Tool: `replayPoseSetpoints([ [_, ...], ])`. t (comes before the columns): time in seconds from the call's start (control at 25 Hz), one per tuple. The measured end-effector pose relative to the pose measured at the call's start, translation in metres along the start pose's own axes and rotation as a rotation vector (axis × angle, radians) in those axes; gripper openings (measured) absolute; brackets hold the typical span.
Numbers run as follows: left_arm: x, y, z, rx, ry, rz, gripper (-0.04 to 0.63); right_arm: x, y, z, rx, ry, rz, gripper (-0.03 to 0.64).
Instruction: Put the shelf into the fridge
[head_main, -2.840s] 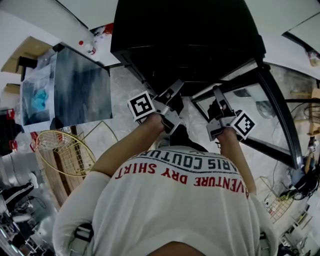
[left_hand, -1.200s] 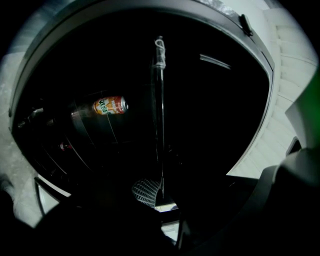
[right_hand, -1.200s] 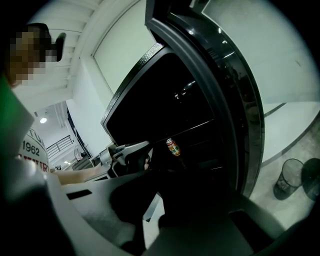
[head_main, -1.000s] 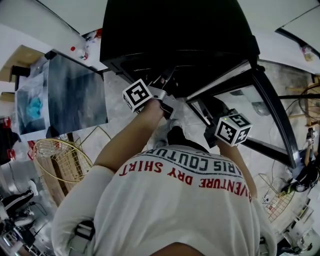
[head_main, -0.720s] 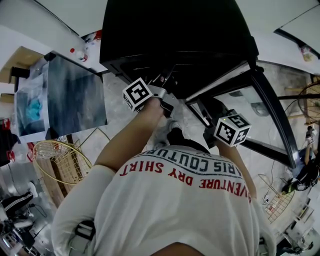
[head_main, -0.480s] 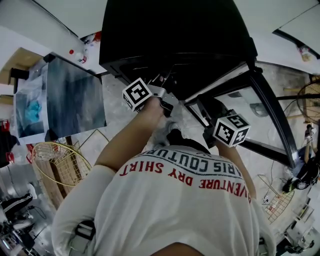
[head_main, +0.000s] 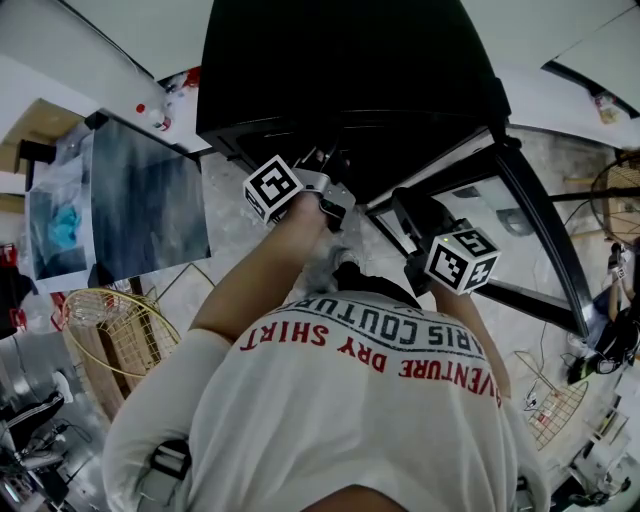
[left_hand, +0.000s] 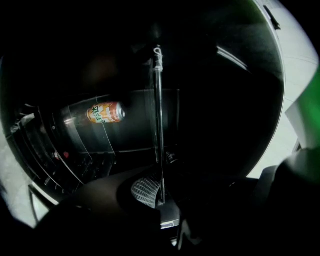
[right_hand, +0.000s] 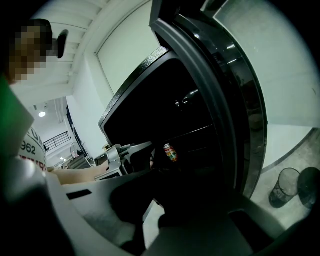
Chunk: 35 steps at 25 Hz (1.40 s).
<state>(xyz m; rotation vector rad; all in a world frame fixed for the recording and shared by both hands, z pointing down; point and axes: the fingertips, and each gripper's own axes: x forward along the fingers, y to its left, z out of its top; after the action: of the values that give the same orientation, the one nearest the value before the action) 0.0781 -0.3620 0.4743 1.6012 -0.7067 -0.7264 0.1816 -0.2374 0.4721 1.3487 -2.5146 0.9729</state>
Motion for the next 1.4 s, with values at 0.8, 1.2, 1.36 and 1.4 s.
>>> replayPoseSetpoints([
  [0.8, -0.037, -0.006, -0.032, 0.163, 0.157, 0.035, 0.123, -0.015, 0.009, 0.004, 0.032, -0.043, 0.0, 0.025],
  [1.2, -0.105, -0.066, -0.057, 0.647, 0.419, 0.029, 0.106, -0.038, 0.07, 0.031, -0.1, -0.117, 0.076, 0.025],
  [1.36, -0.127, -0.103, -0.068, 0.846, 0.479, 0.001, 0.075, -0.056, 0.108, 0.044, -0.174, -0.15, 0.144, 0.025],
  [1.4, -0.133, -0.112, -0.07, 0.893, 0.493, -0.006, 0.069, -0.06, 0.118, 0.045, -0.185, -0.157, 0.161, 0.025],
])
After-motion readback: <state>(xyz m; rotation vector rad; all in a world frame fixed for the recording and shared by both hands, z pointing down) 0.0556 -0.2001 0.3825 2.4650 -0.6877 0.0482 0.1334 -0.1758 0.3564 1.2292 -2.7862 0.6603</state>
